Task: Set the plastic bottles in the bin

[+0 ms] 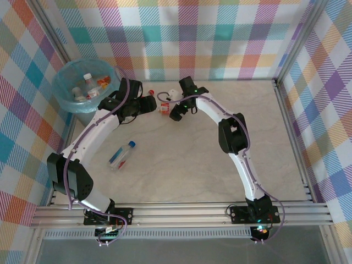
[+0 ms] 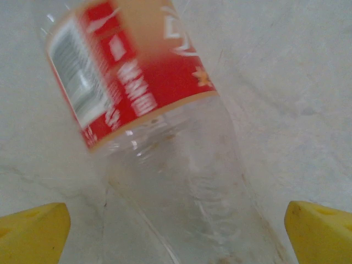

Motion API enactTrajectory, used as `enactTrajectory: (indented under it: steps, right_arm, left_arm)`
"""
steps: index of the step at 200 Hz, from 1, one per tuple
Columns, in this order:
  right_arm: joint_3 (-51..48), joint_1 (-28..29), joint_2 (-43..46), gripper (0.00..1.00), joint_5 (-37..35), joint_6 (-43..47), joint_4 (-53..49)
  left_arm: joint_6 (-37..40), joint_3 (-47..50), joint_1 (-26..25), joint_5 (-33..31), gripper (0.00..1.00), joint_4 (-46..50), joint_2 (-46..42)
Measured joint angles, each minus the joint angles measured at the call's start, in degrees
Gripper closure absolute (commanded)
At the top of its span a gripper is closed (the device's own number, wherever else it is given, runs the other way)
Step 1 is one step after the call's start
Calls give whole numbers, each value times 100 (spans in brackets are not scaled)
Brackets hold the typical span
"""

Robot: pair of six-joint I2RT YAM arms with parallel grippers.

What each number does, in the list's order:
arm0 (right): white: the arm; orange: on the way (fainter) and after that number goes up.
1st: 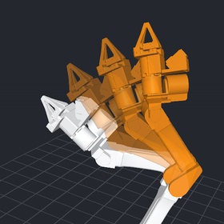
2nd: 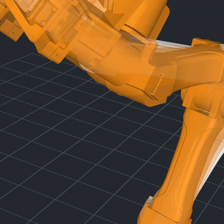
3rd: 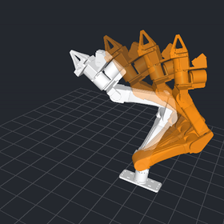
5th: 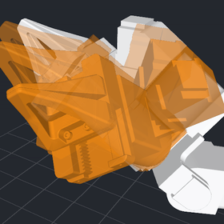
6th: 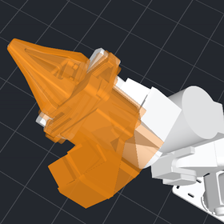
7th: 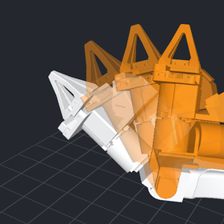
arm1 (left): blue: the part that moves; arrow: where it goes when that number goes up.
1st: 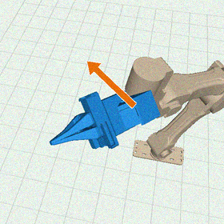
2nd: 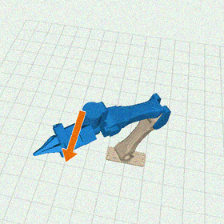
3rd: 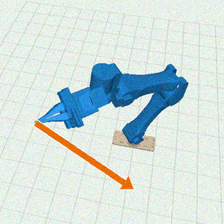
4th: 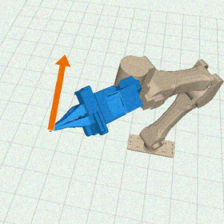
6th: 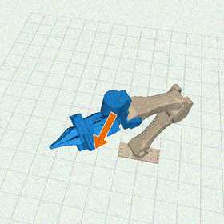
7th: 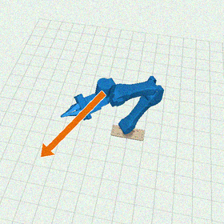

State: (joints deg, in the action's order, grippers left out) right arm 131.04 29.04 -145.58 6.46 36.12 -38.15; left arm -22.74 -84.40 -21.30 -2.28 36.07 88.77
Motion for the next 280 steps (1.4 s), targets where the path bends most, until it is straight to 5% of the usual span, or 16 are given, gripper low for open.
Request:
enactTrajectory:
  steps: [29,66,108,174,218,280]
  right_arm:
    - [-4,0,-96,5,-2,122,-293]
    - [-81,0,-81,28,-68,195,-437]
    - [-1080,0,557,38,-157,-13,-391]
    - [-3676,0,3075,40,-57,-802,170]
    - [-4913,-11,4909,41,953,-1652,750]
    - [-5663,-9,6299,40,2404,-2328,1412]
  left_arm:
    - [0,0,0,-33,30,-9,0]
    - [0,0,0,-33,30,-7,0]
    - [2,-72,0,-17,30,-4,0]
    - [-92,-168,0,319,29,-4,-61]
    - [-385,-286,0,684,23,-146,-442]
    - [-1123,-518,0,1803,41,-997,-710]
